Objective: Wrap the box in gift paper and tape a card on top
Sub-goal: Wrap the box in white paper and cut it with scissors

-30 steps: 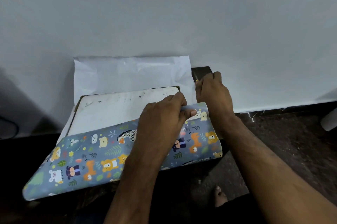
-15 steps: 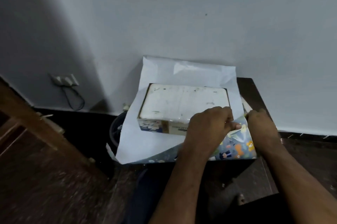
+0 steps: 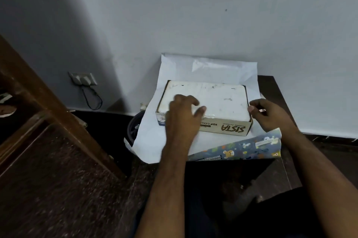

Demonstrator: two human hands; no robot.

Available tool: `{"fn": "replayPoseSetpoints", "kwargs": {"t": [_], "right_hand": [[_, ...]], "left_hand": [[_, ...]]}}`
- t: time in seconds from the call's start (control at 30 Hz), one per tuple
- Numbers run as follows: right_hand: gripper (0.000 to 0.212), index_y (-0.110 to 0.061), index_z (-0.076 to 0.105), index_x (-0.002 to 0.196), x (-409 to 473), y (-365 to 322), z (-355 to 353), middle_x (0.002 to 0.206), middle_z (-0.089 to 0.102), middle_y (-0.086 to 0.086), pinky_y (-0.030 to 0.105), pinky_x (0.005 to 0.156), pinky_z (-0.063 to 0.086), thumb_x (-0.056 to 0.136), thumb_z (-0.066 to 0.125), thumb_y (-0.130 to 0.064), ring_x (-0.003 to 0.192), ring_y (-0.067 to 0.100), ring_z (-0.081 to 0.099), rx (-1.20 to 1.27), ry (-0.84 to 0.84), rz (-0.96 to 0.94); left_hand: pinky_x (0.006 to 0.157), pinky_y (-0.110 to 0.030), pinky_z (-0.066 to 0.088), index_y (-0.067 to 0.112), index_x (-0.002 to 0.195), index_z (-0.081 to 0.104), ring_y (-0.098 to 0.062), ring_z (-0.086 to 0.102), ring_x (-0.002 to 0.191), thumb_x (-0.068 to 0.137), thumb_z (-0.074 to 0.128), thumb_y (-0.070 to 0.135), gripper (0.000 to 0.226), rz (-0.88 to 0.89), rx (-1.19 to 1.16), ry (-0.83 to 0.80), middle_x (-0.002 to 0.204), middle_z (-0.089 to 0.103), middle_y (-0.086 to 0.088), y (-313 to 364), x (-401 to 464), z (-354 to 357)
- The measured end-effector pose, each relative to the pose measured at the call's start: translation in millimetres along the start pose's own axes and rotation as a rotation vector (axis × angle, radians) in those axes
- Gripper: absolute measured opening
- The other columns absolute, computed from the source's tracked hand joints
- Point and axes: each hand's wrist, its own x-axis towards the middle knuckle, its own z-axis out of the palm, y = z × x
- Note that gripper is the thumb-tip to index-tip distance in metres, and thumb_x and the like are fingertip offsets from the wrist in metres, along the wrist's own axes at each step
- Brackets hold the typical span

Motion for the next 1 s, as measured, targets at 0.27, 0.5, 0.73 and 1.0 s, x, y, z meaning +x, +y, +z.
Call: {"fn": "replayPoseSetpoints", "kwargs": {"t": [0.27,0.5,0.73,1.0], "right_hand": [[0.06,-0.019,0.041,0.149,-1.7,4.1,4.5,0.115,0.064,-0.004,0.046,0.094,0.055,0.099,0.055,-0.049,0.105,0.021,0.066,0.209,-0.109,0.137],[0.041,-0.024,0.062,0.112,-1.7,6.5,16.5,0.119,0.067,0.008,0.043,0.093,0.054,0.103,0.039,-0.057,0.114,0.025,0.062,0.44,-0.256,0.322],[0.048,-0.014,0.062,0.121,-2.5,-1.5,18.2,0.11,0.071,0.012,0.043,0.085,0.059,0.102,0.045,-0.056,0.1,0.026,0.07,0.552,-0.181,0.371],[0.035,-0.026,0.061,0.118,1.5,-11.1,14.3,0.095,0.069,0.01,0.038,0.072,0.052,0.095,0.063,-0.052,0.086,0.028,0.065,0.925,-0.176,0.565]], "left_hand": [[0.104,-0.054,0.039,0.012,0.146,0.041,-0.041,0.039,0.136,0.093,0.063,0.055,0.071,-0.369,0.138,0.043,0.145,0.041,-0.023,-32.3,8.0,3.1],[0.092,-0.048,0.048,0.011,0.147,0.025,-0.046,0.054,0.117,0.094,0.066,0.048,0.077,-0.506,-0.111,0.01,0.14,0.036,-0.023,-37.0,8.2,12.9],[0.08,-0.035,0.039,0.009,0.149,0.029,-0.028,0.045,0.094,0.093,0.069,0.046,0.079,-0.483,-0.187,0.065,0.139,0.039,-0.02,-32.6,7.8,11.2],[0.096,-0.023,0.035,0.006,0.156,0.026,-0.029,0.041,0.139,0.091,0.073,0.044,0.088,-0.403,-0.348,0.228,0.157,0.03,-0.015,-28.1,14.1,13.9]]}}
